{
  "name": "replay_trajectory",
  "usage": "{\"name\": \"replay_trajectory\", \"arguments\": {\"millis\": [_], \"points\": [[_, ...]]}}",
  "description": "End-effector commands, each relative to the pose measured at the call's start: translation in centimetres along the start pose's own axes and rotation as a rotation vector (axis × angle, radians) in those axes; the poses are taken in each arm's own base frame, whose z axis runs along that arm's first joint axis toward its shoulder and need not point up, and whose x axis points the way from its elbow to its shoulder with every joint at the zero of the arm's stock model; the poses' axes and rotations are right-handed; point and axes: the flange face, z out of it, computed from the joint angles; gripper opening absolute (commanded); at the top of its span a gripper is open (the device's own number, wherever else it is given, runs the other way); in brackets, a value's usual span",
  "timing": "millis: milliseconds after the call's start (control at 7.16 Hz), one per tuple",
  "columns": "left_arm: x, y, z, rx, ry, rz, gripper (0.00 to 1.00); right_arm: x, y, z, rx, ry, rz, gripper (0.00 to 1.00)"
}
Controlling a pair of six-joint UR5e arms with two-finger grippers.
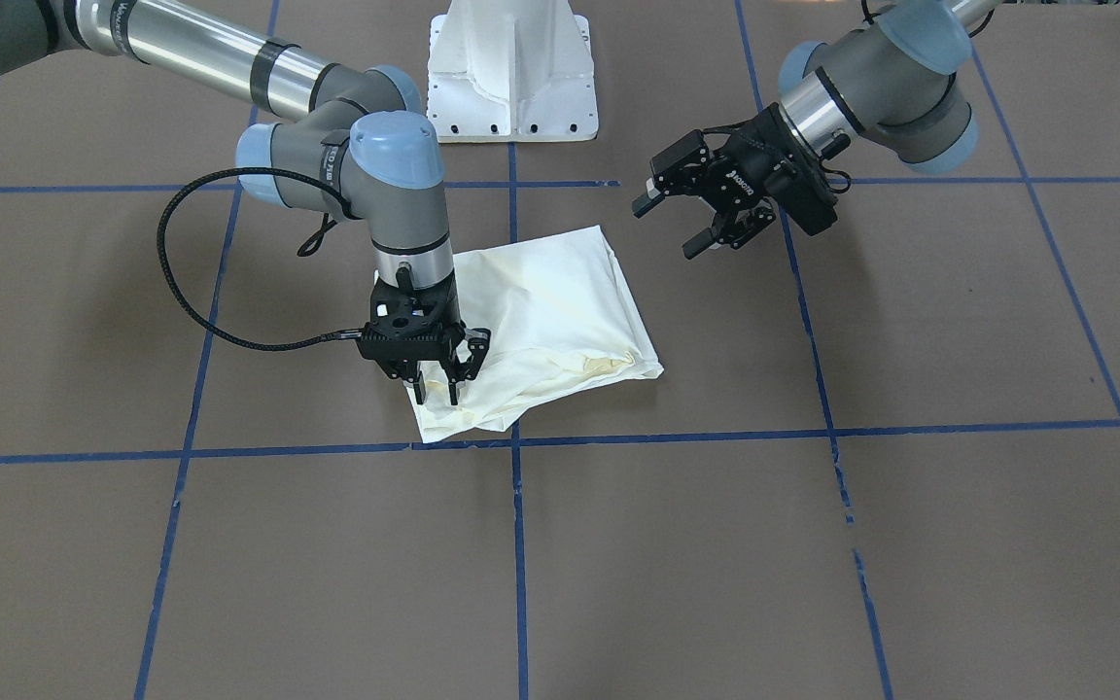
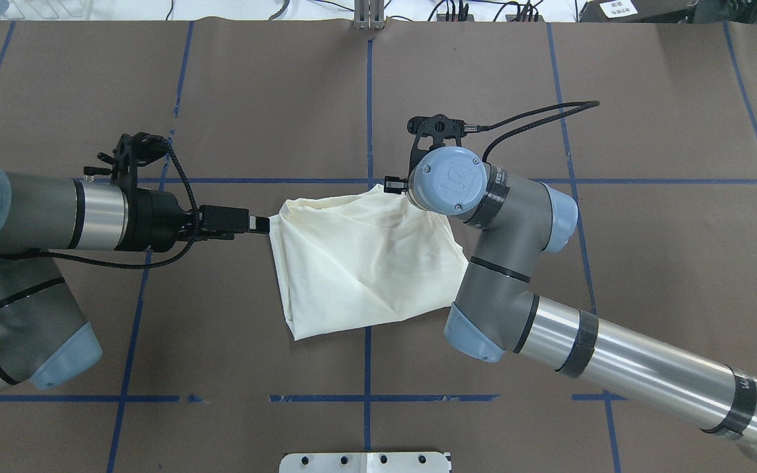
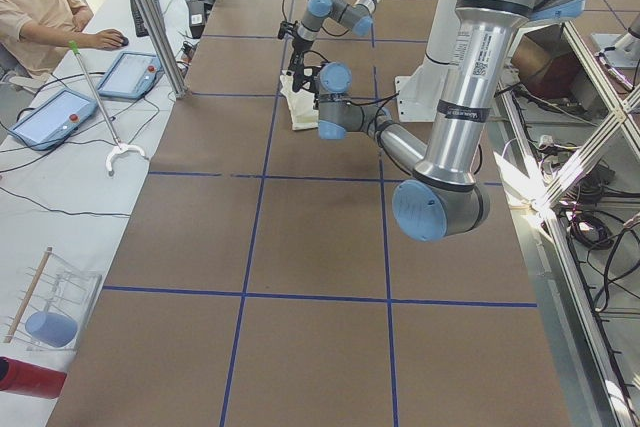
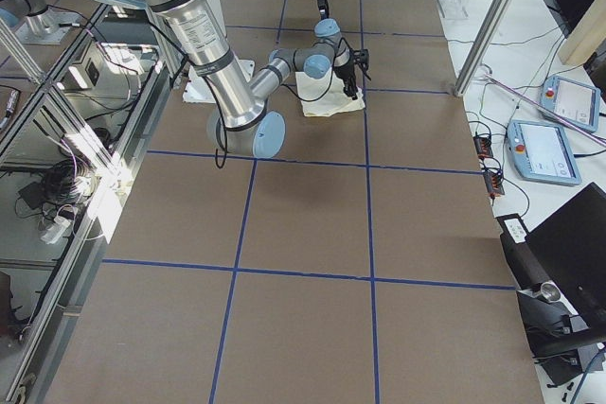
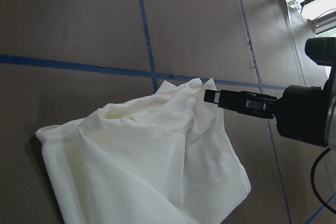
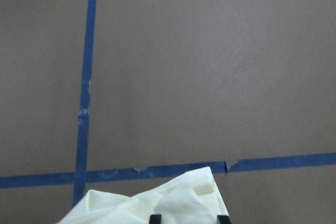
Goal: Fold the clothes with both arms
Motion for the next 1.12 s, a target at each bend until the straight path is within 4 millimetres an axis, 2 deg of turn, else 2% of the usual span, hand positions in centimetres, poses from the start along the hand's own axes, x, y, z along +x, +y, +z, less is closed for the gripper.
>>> {"name": "replay_trajectory", "arguments": {"millis": [0,279,419,698,977], "points": [[-0.3,0.0,0.1,0.002,-0.006,-0.003,1.0,0.5,-0.1,1.0,0.021,0.028,-0.007,0.57],[-0.6,0.1,0.4,0.001,-0.012,-0.006,1.0,0.5,-0.3,0.9,0.026,0.019,-0.005,0.57],[-0.7,0.1,0.5,-0.001,-0.014,-0.007,1.0,0.7,-0.1,1.7,0.03,0.007,-0.002,0.55],[-0.7,0.1,0.5,0.001,-0.014,-0.007,1.0,-0.1,-0.4,1.3,0.036,-0.02,0.027,0.0],[-0.6,0.2,0.6,-0.002,-0.012,-0.011,1.0,-0.5,-1.2,0.7,0.046,-0.029,0.079,0.0]]}}
